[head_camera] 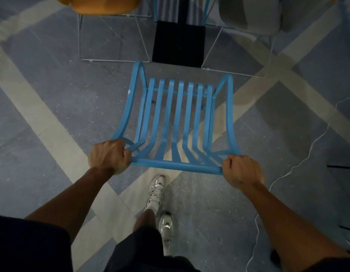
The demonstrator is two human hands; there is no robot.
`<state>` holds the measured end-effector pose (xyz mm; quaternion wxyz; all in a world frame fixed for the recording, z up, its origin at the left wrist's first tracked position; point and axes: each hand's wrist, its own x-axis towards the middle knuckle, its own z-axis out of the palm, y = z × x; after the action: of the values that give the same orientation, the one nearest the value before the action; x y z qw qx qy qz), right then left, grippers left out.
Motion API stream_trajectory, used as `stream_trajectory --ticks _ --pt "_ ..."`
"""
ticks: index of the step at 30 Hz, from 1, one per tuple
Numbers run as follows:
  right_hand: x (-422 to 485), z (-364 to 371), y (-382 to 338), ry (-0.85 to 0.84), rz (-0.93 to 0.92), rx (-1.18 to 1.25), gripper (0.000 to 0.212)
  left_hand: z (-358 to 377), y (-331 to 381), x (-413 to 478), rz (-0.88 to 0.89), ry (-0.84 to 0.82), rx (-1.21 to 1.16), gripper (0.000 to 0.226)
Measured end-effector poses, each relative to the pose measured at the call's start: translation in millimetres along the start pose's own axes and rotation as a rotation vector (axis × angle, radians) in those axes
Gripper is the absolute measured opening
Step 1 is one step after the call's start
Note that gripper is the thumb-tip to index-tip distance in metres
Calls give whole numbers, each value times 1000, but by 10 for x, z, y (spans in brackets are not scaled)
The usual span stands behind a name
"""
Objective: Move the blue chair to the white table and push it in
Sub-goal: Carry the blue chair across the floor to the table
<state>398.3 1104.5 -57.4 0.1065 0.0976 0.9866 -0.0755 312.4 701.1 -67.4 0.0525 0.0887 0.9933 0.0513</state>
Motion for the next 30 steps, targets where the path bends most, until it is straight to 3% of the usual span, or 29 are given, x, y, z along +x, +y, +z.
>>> stream_trajectory --ticks 19,30 --pt "1728 -373 -112 -28 20 -44 33 -239 -2 1695 -44 -122 -22 26" --pt "2584 -526 -38 -27 10 -47 34 -335 79 2518 -26 -100 -46 25"
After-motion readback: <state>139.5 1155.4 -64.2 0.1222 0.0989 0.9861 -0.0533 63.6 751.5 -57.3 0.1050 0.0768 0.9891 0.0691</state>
